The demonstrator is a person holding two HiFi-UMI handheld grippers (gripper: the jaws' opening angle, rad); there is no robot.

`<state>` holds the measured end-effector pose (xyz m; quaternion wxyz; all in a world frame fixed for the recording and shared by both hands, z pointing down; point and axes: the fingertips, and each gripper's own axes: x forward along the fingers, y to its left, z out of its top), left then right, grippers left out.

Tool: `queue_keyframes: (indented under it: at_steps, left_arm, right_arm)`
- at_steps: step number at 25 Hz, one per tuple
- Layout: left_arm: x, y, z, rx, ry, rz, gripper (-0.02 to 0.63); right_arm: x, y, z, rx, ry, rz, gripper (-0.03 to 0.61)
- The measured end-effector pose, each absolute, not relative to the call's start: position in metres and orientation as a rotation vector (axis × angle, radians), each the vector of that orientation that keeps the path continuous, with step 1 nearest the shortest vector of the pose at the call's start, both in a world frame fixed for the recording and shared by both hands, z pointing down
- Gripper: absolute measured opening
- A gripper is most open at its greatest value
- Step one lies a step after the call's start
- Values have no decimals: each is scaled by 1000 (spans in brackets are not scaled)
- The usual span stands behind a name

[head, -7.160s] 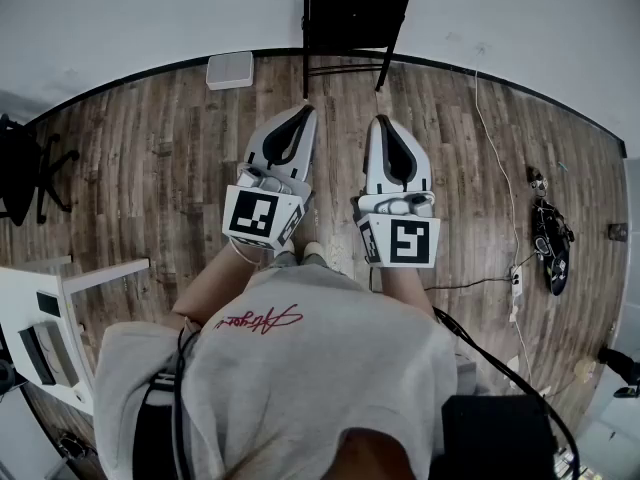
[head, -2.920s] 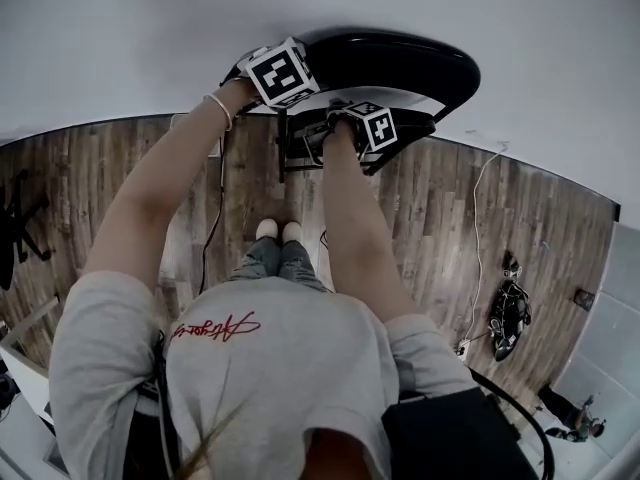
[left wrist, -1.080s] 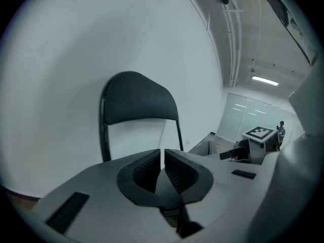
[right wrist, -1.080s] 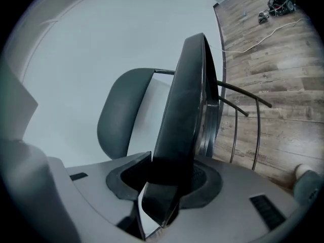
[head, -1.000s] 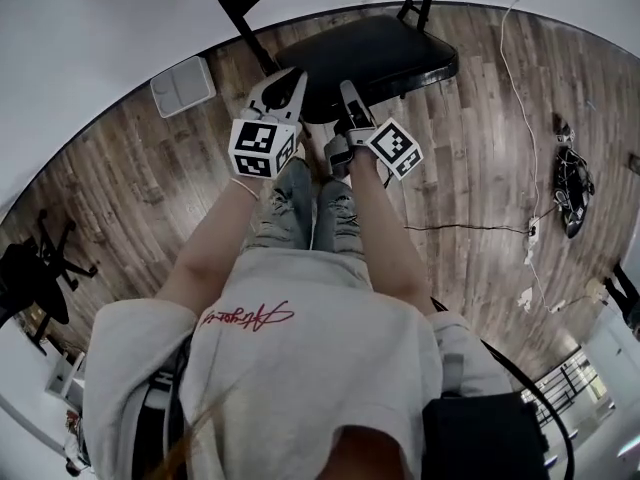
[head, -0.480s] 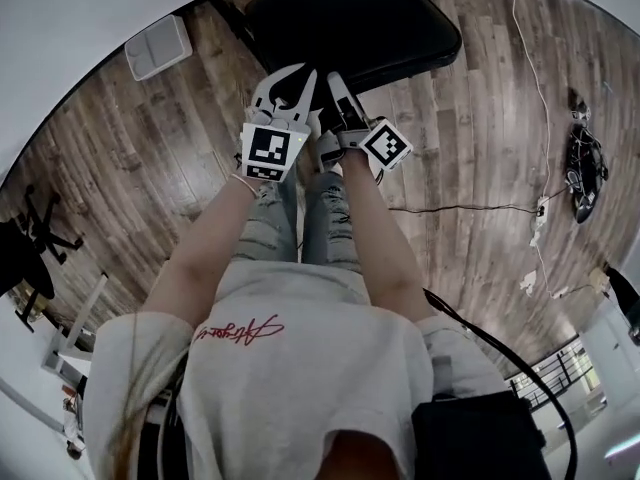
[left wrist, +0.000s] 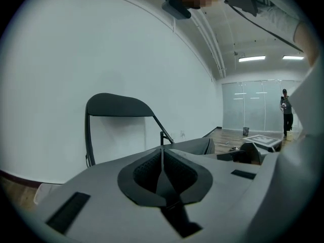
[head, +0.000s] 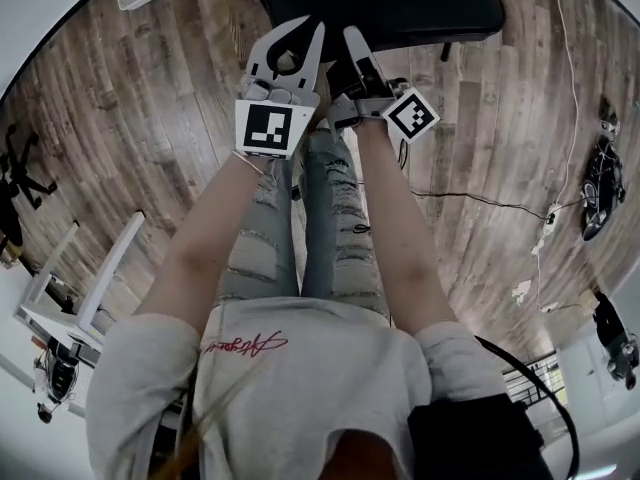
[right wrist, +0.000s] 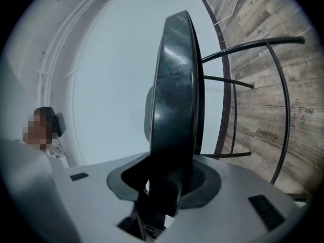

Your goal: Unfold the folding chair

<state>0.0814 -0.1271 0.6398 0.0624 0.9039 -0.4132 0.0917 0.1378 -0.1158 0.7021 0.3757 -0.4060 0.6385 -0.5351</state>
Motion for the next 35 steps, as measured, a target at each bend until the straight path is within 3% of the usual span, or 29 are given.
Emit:
queue_keyframes:
  at_steps: [20,34,35]
  left_arm:
    - [105,7,734,2809,-1164,173,20]
    - [98,63,766,2866,-1305,62,20]
    - [96,65,766,2867,-1319,61,20]
  right_arm:
    - [166,-9,781,-931,1651,-1234,156]
    - [165,36,815,-878,1626,-1173,175]
    - [164,38,818,-858,1619,-1193,199]
